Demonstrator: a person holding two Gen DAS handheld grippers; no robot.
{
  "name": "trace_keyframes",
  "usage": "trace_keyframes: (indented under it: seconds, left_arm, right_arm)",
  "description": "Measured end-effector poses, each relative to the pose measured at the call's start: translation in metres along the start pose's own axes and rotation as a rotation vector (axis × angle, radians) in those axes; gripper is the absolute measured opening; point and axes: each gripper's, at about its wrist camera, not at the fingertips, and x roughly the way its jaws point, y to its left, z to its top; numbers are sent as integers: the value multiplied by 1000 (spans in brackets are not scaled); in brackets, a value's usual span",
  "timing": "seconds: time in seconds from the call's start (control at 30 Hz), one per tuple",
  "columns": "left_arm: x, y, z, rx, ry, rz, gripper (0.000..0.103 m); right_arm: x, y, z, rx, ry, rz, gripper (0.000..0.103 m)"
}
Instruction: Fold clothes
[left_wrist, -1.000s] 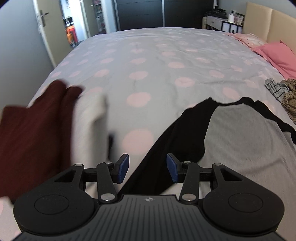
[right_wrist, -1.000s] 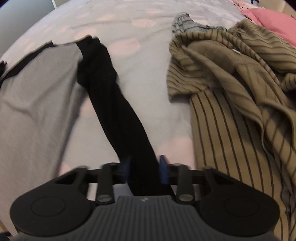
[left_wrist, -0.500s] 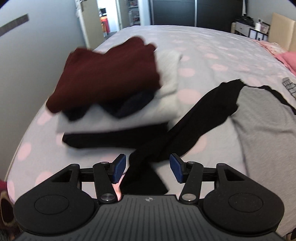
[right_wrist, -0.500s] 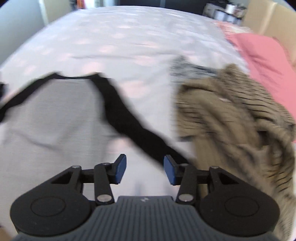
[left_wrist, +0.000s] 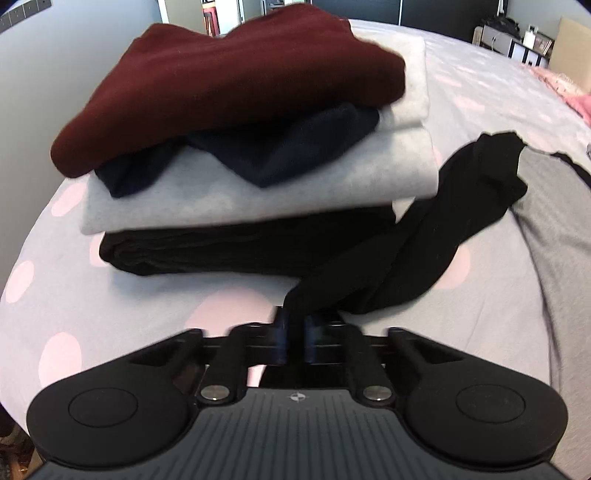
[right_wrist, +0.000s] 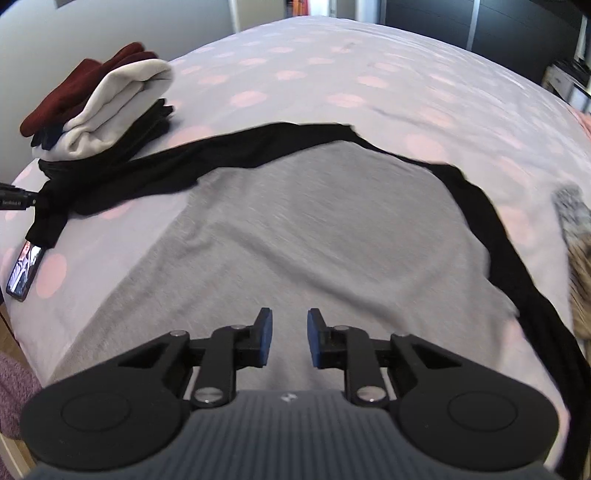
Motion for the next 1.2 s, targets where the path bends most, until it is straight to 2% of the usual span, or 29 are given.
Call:
trace_keyframes:
  seconds: [0.07,0.2,0.27,0.4,0.5,0.53,0.67,0.73,0.9,0.97,1.03,1.17,1.2]
  left_arm:
    - [-15,7,9,-15,-63,2,0]
    - [-49,32,24,-134,-197,7,0]
    - [-60,41,27,-176,-238,-12,0]
    - [-67,47,30,-218,-265,-46,0]
    - [-69,47,33,-221,-257,-69,0]
    - [-71,49,33,-224,-250,-80,0]
    - [-83,53,22,-243,-180,-145,0]
    - [-96,47,13,-221,-160,-184,0]
    - [-129,21,7,-176,-215,-271,0]
    - [-144,12,8,-138,-247,-281,0]
    - [-153,7,8,-122,-264,-282,0]
    - [-158,-3,10,-93,-263,-269,0]
    - [-158,-6,10,-84,-260,-265,0]
  right_arm:
    - [14,9,16,-10,-8,21,23]
    - [51,36,51,-84,-40,54,15]
    - [68,50,69,-120,-54,72,15]
    - [108,69,98,-155,-40,121,15]
    - [151,80,105,-163,72,101,15]
    - [159,81,105,-155,76,92,15]
    - [151,75,108,-133,65,114,17]
    - [140,67,109,-118,69,126,26]
    - [123,42,122,-38,98,113,28]
    - [121,35,134,8,115,116,29]
    - [122,28,149,70,140,117,44]
    - [129,19,177,257,182,127,47]
    - [132,19,183,287,189,127,51]
